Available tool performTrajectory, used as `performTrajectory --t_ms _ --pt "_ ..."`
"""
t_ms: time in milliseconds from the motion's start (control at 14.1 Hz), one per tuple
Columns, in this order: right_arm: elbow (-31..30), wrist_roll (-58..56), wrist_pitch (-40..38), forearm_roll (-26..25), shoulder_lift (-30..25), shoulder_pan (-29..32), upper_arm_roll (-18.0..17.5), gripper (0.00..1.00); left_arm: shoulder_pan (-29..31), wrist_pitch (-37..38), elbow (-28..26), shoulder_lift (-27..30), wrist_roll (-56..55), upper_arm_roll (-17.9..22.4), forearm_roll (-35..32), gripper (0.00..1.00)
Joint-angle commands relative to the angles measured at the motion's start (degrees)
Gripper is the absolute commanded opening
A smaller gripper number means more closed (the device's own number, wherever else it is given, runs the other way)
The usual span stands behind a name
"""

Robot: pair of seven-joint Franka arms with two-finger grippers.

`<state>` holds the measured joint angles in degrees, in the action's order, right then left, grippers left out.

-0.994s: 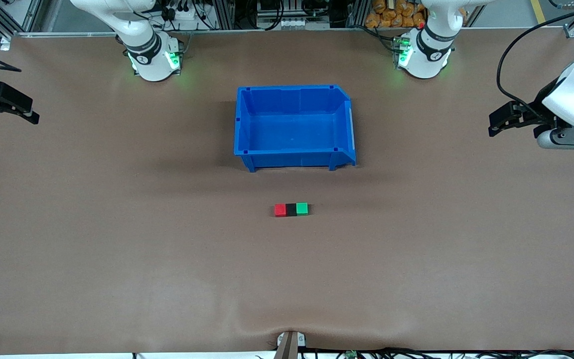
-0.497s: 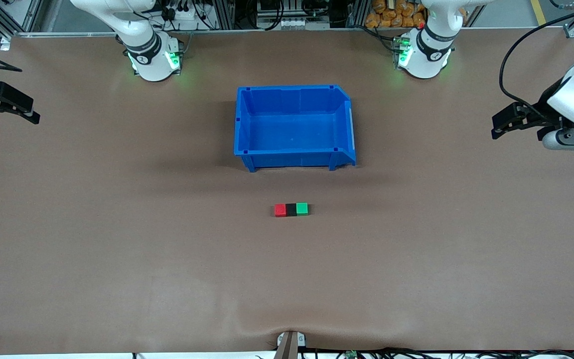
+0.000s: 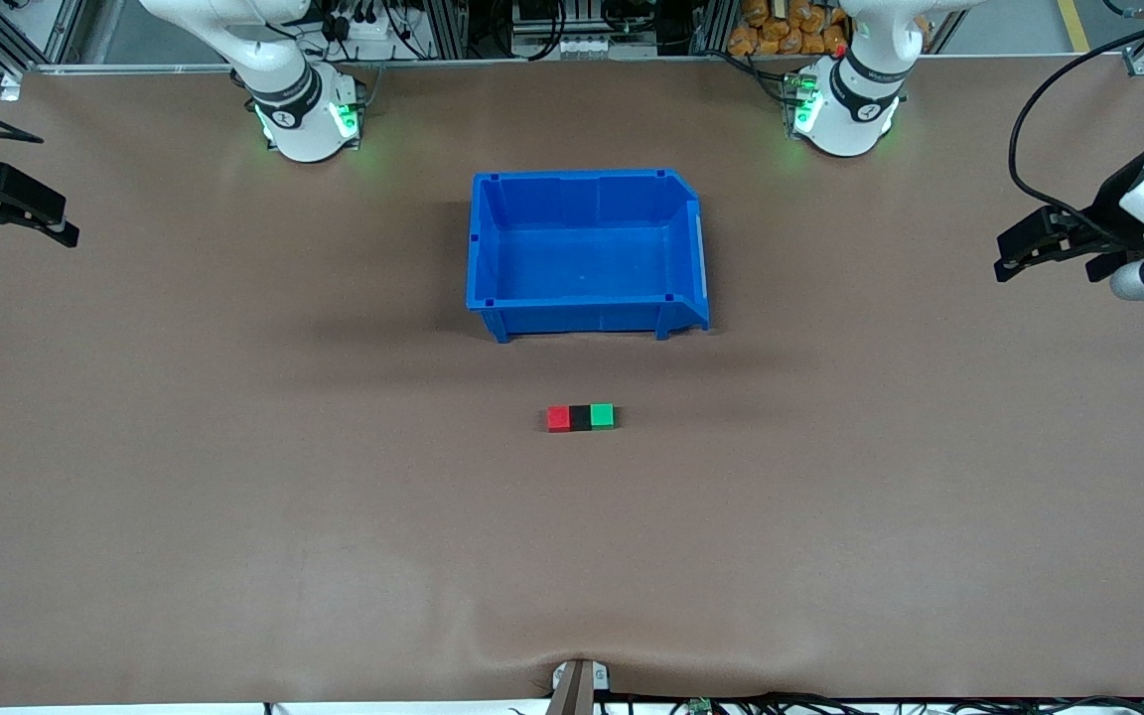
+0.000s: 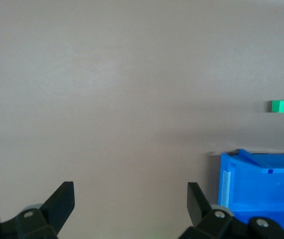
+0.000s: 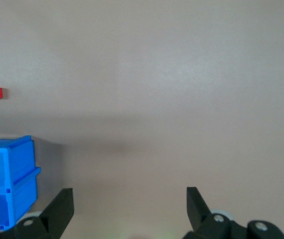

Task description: Attach green and red cubes to black cube

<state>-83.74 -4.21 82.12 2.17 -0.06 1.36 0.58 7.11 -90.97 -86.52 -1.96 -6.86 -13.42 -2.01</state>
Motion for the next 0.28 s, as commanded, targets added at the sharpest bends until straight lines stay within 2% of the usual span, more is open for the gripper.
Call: performTrajectory --t_ms 0,213 --pt "-1.61 -0.89 0.15 -0.68 -1.61 1.46 -1.11 1.00 -0.17 0.79 1.26 -0.59 -3.85 -0.55 0.69 1.00" --pt "-1.61 -0.63 0.15 -0.68 -1.61 1.37 -1.20 1.00 0.01 1.14 1.18 -0.59 -3.78 -0.64 1.04 1.00"
